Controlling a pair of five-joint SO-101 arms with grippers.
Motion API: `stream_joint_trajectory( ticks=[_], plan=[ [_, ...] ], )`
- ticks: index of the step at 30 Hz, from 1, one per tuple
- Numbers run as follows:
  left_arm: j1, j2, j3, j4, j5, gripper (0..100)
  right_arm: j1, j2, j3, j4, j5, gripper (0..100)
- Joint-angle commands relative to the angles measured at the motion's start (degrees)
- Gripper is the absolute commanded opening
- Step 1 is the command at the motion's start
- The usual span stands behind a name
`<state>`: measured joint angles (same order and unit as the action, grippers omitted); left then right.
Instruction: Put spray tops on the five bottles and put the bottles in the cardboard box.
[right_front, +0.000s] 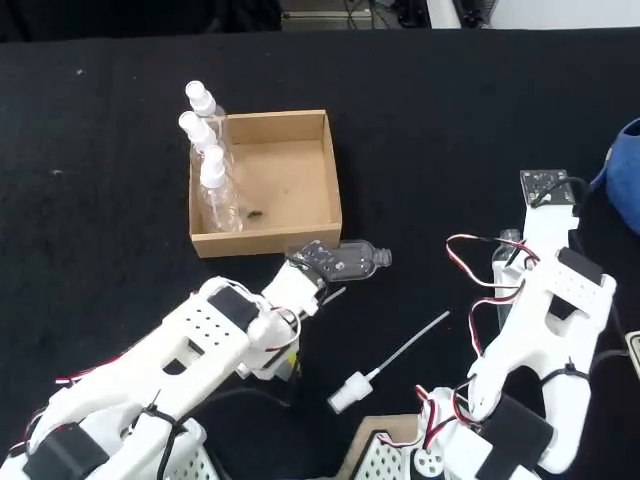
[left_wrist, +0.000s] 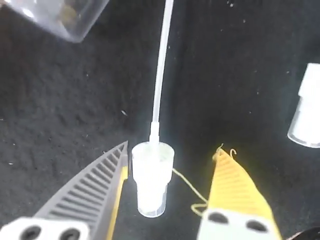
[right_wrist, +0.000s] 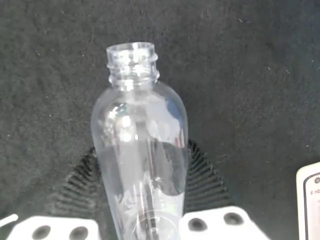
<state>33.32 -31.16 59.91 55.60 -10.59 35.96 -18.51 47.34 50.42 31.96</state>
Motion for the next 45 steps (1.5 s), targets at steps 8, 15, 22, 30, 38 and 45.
stream_joint_trajectory(
  ticks=[8, 15, 22, 30, 38, 45],
  plan=[
    [-3.03, -0.18, 2.07, -0.97, -2.37, 3, -0.88, -0.40, -0.22, -0.70, 0.18, 1.1],
    [-6.55, -0.88, 1.98, 3.69, -8.97, 3, -0.88, -0.75, -0.66, 2.46, 0.53, 1.1],
    [-17.80, -0.97, -1.36, 9.85, -21.98, 3, -0.88, -0.84, -0.66, 2.81, 0.53, 1.1],
    [-28.70, -0.97, -11.82, 21.71, -26.02, 3, -0.97, -3.82, -7.43, 12.75, 0.18, 1.1],
    [-46.46, -0.97, -18.07, 27.08, -26.20, 3, -7.30, -17.27, -13.49, 27.34, 0.18, 1.1],
    [-58.86, -0.97, -19.74, 28.31, -26.20, 3, -30.15, -25.45, -18.07, 37.71, -8.53, 1.1]
  ],
)
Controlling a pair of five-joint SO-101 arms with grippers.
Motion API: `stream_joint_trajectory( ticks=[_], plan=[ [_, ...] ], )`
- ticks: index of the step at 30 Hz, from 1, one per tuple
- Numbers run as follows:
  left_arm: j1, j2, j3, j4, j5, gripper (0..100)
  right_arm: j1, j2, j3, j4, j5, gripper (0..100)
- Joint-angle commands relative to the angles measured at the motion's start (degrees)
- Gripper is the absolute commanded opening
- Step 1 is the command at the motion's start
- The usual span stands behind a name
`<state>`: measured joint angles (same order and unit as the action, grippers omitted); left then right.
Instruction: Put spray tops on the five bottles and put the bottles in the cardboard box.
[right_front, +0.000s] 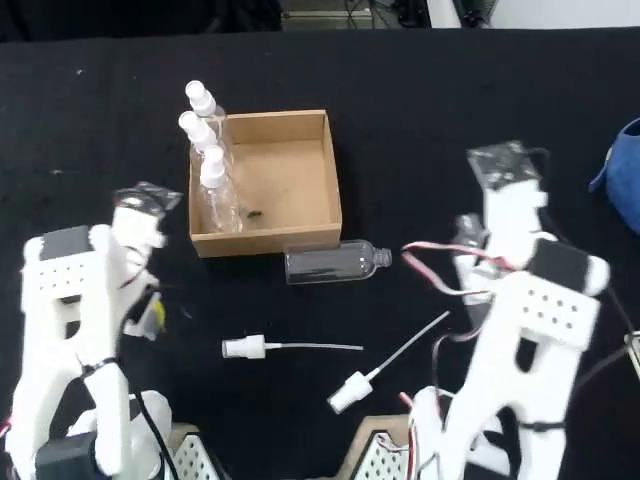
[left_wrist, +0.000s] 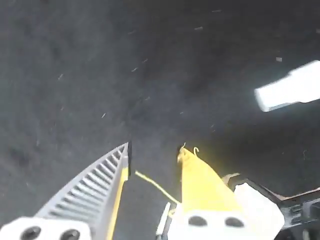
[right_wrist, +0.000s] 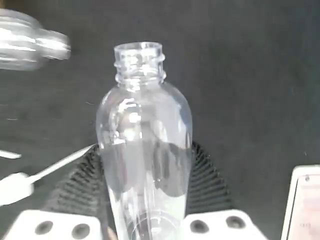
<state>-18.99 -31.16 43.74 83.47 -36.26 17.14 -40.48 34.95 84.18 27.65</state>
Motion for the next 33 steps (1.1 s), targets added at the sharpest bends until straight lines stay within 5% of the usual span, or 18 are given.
stream_joint_trajectory(
  ticks=[1, 8, 14, 18, 22, 28, 33],
  plan=[
    [-8.31, -0.97, -3.56, 0.44, -0.79, 3, -16.00, -3.47, -7.52, 5.71, -5.98, 1.1],
    [-23.60, -0.97, -3.82, 0.18, -0.70, 3, -48.00, -0.57, -14.46, 5.36, -20.04, 1.1],
    [-38.20, -0.53, -7.87, 0.18, -0.44, 3, -65.58, 12.09, -17.01, -2.11, -24.18, 1.1],
    [-43.56, -0.26, -8.40, -0.44, -0.35, 3, -71.30, 19.82, -19.82, -10.99, -24.70, 1.1],
    [-48.40, -0.26, -8.04, -3.87, 3.08, 3, -76.04, 28.35, -22.02, -20.84, -34.55, 1.1],
    [-49.45, -0.26, -7.96, -4.66, 7.91, 3, -80.62, 41.19, -22.55, -35.52, -47.30, 1.5],
    [-49.36, -0.26, -8.04, -4.75, 10.29, 3, -82.20, 46.64, -25.45, -38.95, -49.67, 5.7]
  ],
)
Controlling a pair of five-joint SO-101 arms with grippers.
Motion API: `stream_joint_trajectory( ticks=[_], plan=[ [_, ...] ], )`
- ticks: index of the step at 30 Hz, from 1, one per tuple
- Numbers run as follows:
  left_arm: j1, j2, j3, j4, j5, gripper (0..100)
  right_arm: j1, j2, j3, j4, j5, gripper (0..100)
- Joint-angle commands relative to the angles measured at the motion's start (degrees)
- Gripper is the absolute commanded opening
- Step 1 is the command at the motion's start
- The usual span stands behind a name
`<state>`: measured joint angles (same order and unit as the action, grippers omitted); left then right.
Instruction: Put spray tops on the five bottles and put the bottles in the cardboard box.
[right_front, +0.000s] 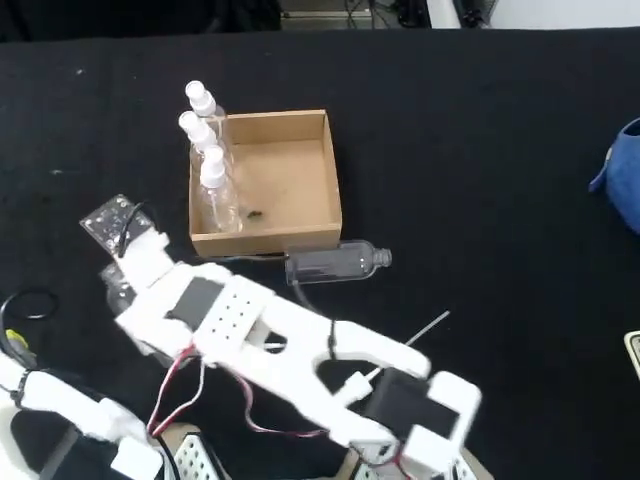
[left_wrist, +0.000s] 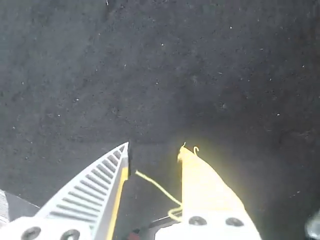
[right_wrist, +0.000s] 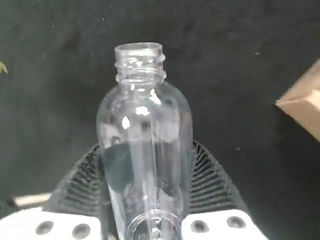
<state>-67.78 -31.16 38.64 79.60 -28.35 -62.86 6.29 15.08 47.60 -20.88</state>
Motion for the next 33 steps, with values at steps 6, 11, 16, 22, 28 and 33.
stream_joint_trajectory(
  ticks=[6, 11, 16, 22, 28, 33],
  plan=[
    [-0.22, -0.26, -2.86, -0.88, 2.90, 3, -2.20, -0.13, -6.99, -2.37, 0.53, 28.4],
    [-0.48, -0.26, -2.86, -0.79, 2.99, 3, -2.29, -4.70, -6.46, -2.29, 9.23, 29.7],
    [-0.13, -0.26, -2.86, -0.53, 2.99, 3, -2.02, -10.42, -6.02, 1.49, 10.64, 29.7],
    [4.26, -0.26, -2.86, -0.44, 9.14, 12, -0.44, -19.03, -3.65, 16.70, 17.93, 29.7],
    [17.01, -0.26, -2.86, -0.44, 19.34, 18, 2.81, -27.12, 5.32, 25.32, 29.19, 29.7],
    [26.77, -0.18, -2.68, -1.93, 27.87, 18, 3.34, -35.56, 17.10, 24.62, 35.34, 29.7]
  ],
)
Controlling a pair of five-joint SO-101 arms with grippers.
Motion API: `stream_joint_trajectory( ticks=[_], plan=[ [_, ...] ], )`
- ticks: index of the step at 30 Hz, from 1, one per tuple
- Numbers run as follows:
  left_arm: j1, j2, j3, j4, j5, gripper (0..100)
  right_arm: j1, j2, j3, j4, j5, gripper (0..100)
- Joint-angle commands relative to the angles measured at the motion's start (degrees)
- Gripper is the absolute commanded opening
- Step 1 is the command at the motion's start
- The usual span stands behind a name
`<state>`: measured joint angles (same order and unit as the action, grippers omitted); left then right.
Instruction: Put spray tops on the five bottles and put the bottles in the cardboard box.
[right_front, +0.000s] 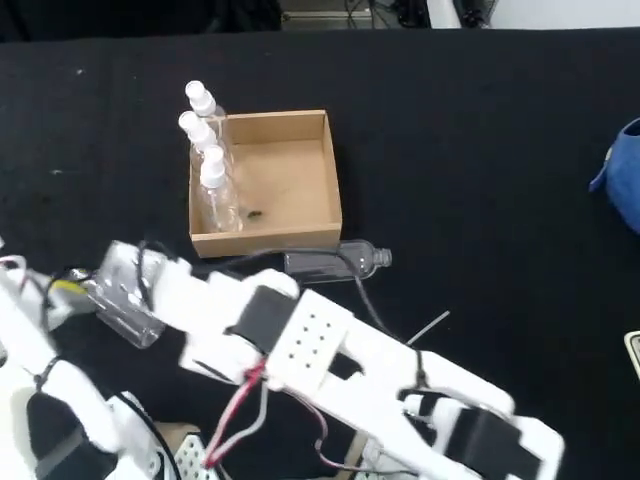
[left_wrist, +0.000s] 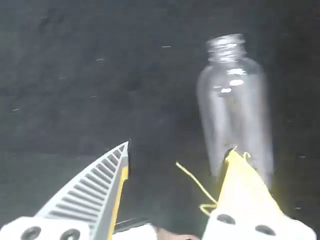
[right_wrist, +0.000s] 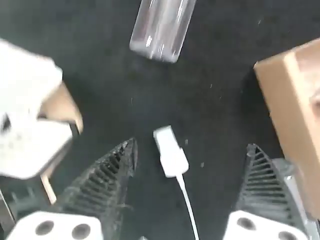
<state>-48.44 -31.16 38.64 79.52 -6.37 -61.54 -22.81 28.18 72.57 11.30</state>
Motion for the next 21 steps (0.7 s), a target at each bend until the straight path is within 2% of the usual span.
stream_joint_trajectory(
  ticks=[1, 6, 9, 14, 21],
  plan=[
    [8.66, -0.18, -2.07, -2.99, 6.51, 18, 2.02, -8.31, 6.29, -0.97, 3.78, 29.7],
    [11.12, -0.18, 3.03, -13.89, 8.79, 18, 4.92, -17.01, 15.43, -4.84, 4.31, 29.7],
    [11.65, -0.18, 5.67, -17.14, 8.88, 18, 6.68, -21.05, 19.21, -6.51, 4.31, 29.7],
    [13.23, 3.60, 6.46, -19.60, 8.79, 18, 6.68, -25.45, 25.54, -10.55, 4.40, 29.7],
    [13.32, 19.60, -2.95, -19.52, 8.88, 18, 6.59, -27.47, 30.90, -14.15, 4.40, 29.7]
  ],
)
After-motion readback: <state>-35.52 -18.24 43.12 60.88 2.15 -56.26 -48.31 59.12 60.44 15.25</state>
